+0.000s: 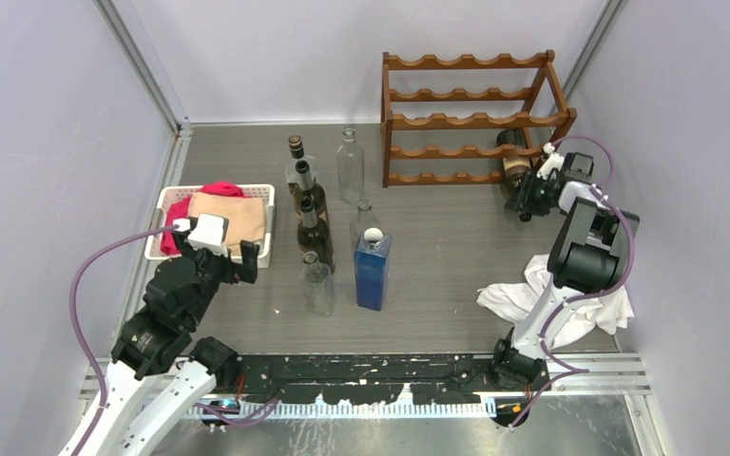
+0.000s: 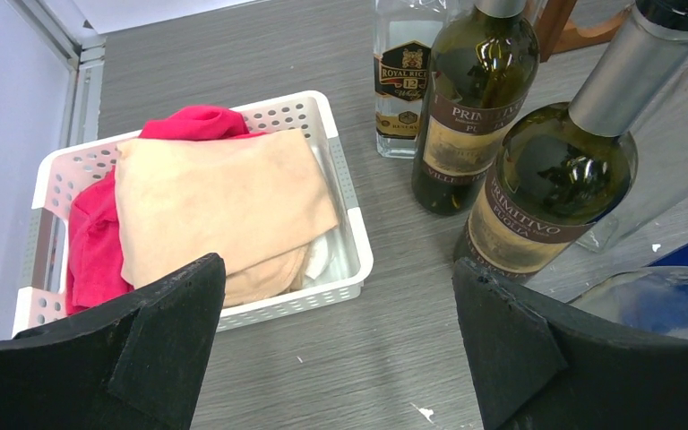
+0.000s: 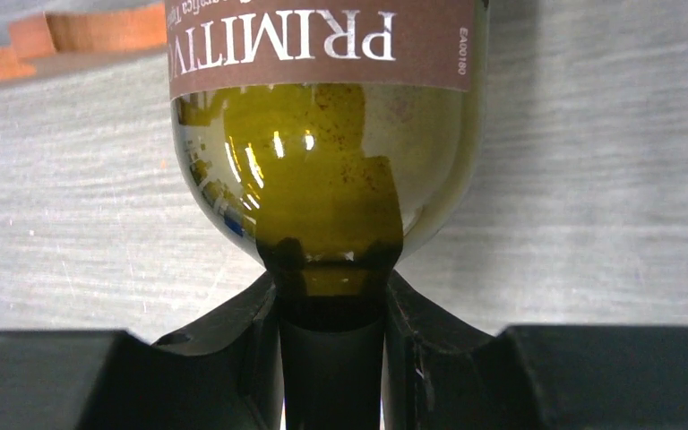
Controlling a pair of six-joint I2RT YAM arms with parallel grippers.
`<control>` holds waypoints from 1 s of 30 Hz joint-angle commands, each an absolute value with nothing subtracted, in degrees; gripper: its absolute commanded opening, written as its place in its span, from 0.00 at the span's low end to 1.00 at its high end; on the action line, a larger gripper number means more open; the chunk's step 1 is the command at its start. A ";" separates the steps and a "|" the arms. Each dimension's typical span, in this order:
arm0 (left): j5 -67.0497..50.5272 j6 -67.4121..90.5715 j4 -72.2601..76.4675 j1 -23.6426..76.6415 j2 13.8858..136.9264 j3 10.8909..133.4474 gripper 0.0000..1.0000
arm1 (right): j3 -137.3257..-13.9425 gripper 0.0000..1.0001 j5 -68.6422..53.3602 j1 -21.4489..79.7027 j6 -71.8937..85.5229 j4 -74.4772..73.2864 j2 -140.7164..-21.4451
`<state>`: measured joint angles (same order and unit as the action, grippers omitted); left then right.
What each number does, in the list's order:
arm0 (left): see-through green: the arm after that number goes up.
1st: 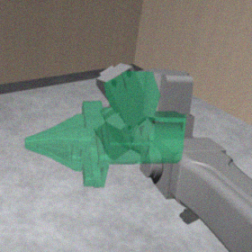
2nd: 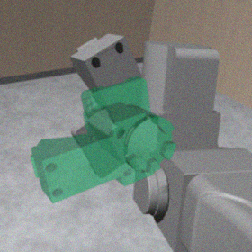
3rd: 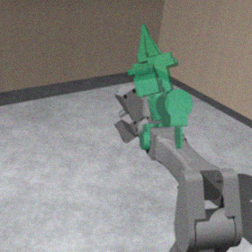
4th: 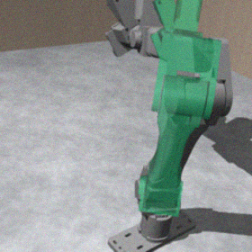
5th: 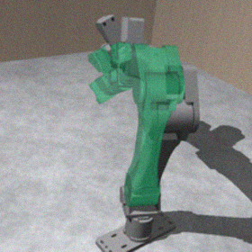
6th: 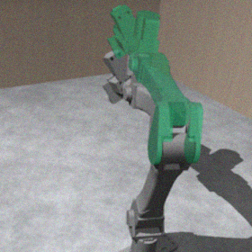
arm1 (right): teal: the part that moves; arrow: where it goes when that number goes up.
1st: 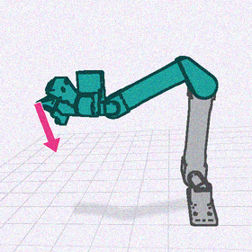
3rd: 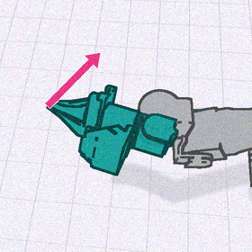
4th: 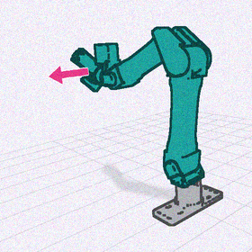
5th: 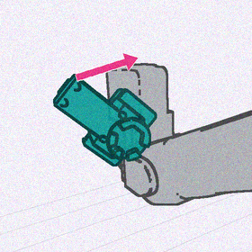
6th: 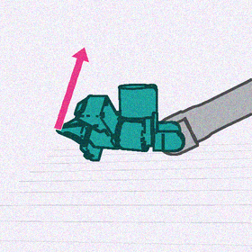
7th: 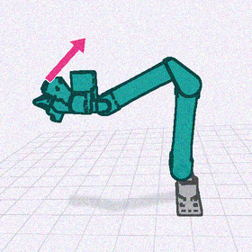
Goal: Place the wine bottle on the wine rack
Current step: Place the wine bottle in the wine rack.
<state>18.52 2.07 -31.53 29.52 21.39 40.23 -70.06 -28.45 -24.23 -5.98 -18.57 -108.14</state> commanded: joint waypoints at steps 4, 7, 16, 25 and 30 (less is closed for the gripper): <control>17.43 1.71 -27.74 28.49 22.52 40.43 0.96 | -78.54 0.26 -24.78 -22.87 -0.97 -11.14 -109.93; 16.83 1.71 -27.69 28.14 22.79 40.50 0.96 | -80.45 0.42 -24.74 -22.77 -1.40 -12.86 -110.99; 16.35 1.92 -27.63 27.43 22.60 40.47 0.96 | -79.72 0.75 -24.97 -22.97 -4.15 -17.39 -107.30; 15.14 2.03 -27.51 27.16 21.99 40.52 0.96 | -75.32 0.76 -22.82 -24.96 -10.48 -25.45 -98.43; 14.59 2.19 -27.51 26.98 21.82 40.61 0.96 | -74.31 0.71 -21.60 -24.96 -11.51 -26.30 -98.97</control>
